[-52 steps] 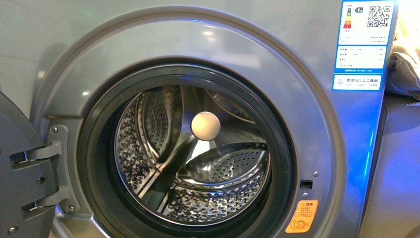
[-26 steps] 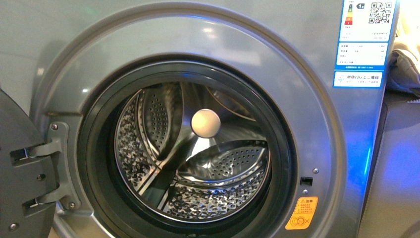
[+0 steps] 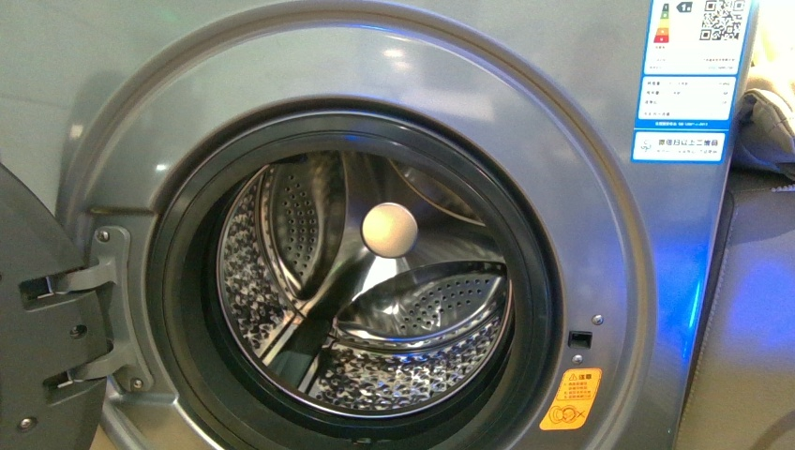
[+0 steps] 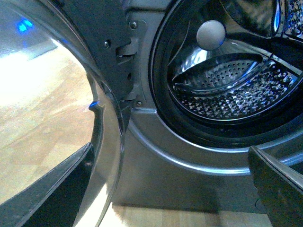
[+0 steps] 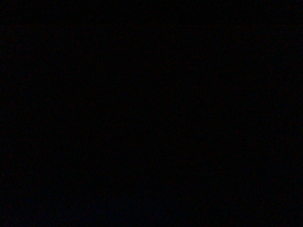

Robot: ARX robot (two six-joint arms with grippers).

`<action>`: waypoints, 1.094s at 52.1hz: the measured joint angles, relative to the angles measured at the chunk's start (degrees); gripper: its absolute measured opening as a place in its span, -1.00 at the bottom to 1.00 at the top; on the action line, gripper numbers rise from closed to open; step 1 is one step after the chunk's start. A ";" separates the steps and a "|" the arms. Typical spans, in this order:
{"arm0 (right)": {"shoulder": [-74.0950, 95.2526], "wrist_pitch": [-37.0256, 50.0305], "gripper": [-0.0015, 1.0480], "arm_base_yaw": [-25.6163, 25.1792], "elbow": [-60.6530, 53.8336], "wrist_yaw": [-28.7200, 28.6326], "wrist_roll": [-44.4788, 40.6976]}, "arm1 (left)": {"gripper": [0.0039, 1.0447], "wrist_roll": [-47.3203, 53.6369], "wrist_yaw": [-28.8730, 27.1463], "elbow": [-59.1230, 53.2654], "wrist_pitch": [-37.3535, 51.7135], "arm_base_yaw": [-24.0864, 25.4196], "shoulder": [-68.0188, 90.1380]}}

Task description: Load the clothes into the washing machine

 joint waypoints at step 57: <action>-46.60 27.87 -0.82 1.75 -36.26 -1.68 1.22 | 0.88 0.00 0.00 0.00 0.00 0.00 0.00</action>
